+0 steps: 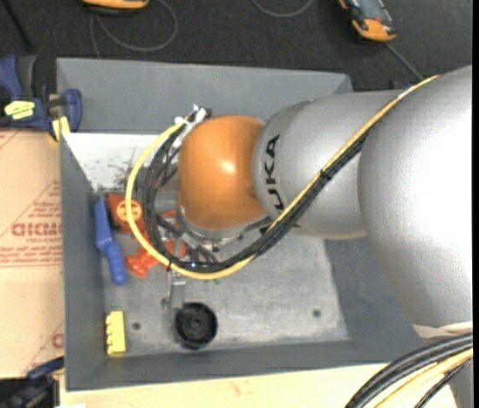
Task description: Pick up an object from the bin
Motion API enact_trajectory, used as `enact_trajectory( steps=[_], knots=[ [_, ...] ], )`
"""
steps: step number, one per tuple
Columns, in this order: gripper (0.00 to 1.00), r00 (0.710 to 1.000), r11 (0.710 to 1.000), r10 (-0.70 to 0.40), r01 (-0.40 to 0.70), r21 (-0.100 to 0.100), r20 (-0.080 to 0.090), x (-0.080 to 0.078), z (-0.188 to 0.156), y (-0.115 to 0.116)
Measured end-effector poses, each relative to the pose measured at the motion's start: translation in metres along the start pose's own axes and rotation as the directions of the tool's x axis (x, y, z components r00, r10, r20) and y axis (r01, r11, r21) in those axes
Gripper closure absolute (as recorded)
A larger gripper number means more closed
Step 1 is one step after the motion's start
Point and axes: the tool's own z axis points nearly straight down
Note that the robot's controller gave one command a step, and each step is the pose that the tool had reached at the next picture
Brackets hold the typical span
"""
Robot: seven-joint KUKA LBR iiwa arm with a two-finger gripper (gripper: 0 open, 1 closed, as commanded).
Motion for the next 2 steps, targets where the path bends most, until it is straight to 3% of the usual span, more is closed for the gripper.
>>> enact_trajectory(
  steps=[1, 2],
  knots=[
    [0.0, 0.995, 0.995, 0.1, -0.1, 0.003, -0.008, 0.009, 0.042, -0.005],
    [0.0, 0.999, 0.999, 0.047, -0.047, 0.004, -0.013, 0.028, 0.028, -0.047]
  ],
)
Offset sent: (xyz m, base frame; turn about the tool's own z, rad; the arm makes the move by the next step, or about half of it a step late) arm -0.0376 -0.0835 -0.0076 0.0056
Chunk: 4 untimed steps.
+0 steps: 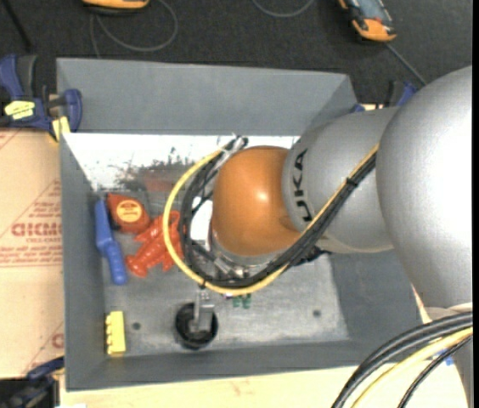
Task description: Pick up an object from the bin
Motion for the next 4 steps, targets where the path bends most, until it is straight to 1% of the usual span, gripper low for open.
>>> enact_trajectory(
  steps=[1, 2, 3, 4],
  knots=[
    [0.0, 1.0, 1.0, -0.013, 0.013, 0.002, 0.011, 0.003, -0.007, -0.035],
    [0.0, 0.989, 0.989, -0.146, 0.146, 0.001, 0.007, 0.021, 0.022, -0.023],
    [1.0, 0.978, 0.978, -0.211, 0.211, 0.006, -0.004, 0.022, 0.041, -0.003],
    [1.0, 0.978, 0.978, -0.209, 0.209, 0.006, -0.005, 0.022, 0.041, -0.003]
  ],
)
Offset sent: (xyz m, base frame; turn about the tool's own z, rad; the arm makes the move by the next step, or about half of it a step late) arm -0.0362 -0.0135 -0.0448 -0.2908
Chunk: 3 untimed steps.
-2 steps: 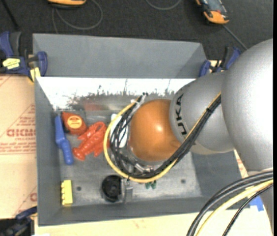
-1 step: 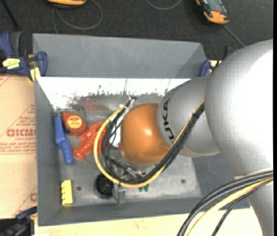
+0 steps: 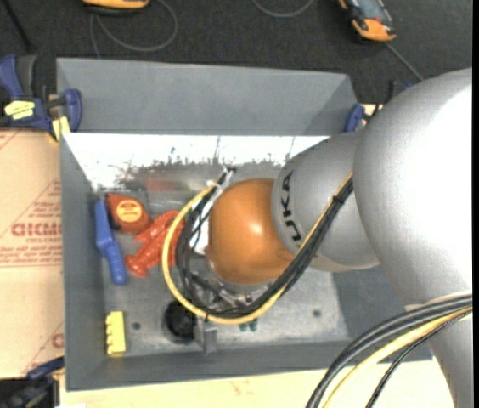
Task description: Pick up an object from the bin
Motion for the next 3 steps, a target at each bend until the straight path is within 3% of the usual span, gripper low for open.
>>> enact_trajectory(
  steps=[1, 2, 3],
  knots=[
    [1.0, 1.0, 1.0, -0.007, 0.007, -0.003, 0.008, -0.007, -0.043, 0.012],
    [1.0, 1.0, 1.0, -0.018, 0.018, -0.006, 0.023, -0.02, -0.064, 0.023],
    [1.0, 1.0, 1.0, -0.025, 0.025, -0.004, 0.001, -0.006, -0.071, 0.028]
  ],
)
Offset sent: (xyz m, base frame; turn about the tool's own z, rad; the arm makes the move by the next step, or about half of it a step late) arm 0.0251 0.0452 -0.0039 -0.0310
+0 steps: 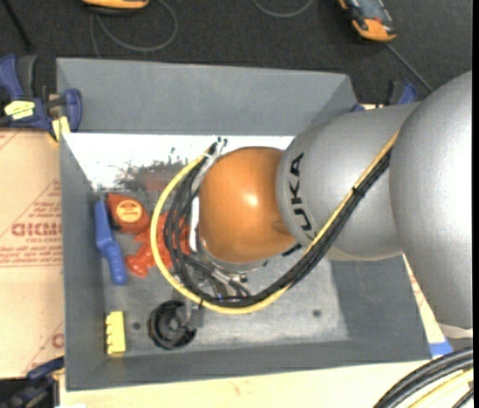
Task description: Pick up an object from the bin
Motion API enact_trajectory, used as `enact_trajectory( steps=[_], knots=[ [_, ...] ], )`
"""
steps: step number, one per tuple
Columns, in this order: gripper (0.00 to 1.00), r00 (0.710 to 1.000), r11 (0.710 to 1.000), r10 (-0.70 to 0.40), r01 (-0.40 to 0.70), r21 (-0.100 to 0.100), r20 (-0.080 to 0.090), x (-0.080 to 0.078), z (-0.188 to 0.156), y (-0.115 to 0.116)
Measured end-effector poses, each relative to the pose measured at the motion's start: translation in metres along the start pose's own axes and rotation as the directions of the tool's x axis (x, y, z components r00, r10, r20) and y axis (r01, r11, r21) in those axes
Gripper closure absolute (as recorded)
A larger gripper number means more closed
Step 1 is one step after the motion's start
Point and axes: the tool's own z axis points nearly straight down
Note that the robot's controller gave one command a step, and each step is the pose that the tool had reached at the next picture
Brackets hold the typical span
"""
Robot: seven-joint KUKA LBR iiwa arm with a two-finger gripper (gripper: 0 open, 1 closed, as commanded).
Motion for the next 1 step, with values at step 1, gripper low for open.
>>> enact_trajectory(
  steps=[1],
  knots=[
    [1.0, 1.0, 1.0, -0.001, 0.001, 0.0, 0.008, -0.0324, -0.0696, -0.0005]
  ],
)
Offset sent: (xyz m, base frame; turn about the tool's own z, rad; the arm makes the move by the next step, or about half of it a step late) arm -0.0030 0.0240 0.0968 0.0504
